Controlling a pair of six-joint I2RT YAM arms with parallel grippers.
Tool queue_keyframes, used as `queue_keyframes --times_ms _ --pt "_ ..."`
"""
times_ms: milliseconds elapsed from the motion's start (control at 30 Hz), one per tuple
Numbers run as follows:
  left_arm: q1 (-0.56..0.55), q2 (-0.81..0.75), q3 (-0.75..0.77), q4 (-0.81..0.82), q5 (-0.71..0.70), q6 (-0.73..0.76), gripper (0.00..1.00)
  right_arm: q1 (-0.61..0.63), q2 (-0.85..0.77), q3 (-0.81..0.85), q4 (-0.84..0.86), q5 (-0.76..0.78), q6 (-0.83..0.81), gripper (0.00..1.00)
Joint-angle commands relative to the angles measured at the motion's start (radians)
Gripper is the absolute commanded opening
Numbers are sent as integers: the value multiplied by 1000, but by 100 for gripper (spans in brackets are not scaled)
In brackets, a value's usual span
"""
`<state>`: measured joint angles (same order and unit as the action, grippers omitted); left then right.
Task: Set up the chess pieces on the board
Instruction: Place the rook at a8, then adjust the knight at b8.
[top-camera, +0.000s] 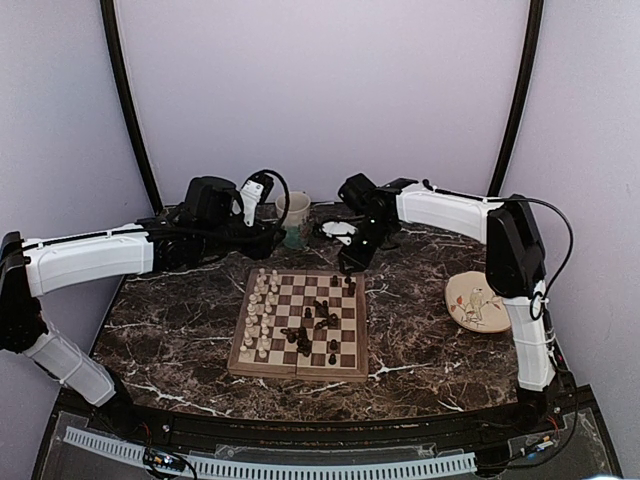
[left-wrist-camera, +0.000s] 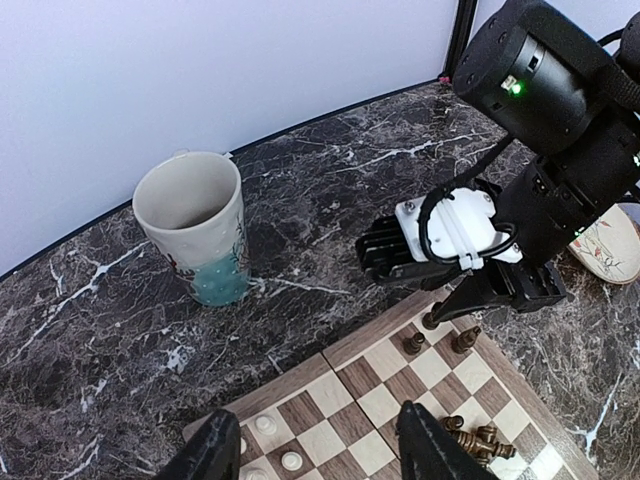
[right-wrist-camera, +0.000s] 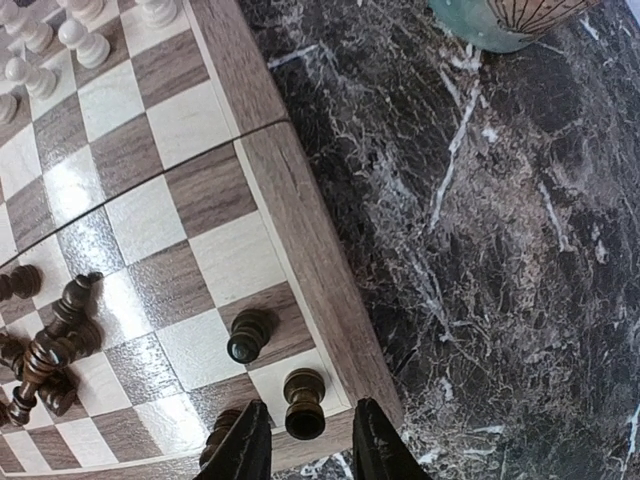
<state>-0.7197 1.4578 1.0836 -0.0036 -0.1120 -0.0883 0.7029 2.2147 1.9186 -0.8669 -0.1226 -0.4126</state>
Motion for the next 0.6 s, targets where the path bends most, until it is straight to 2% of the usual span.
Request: queue_keyframes --times_ms 0,133,267,400,567 --pt "6 -1 32 -16 8 1 56 6 -35 55 -20 -19 25 30" --pt "6 1 33 -16 10 2 56 3 -92 24 -14 -6 23 30" --pt "6 -1 33 -16 12 3 56 -4 -188 -126 37 -14 14 26" --pt "6 -2 33 -16 20 2 56 -16 -295 -318 145 -45 5 17" --pt "6 -2 35 -18 32 1 55 -19 -328 -447 189 -93 -20 1"
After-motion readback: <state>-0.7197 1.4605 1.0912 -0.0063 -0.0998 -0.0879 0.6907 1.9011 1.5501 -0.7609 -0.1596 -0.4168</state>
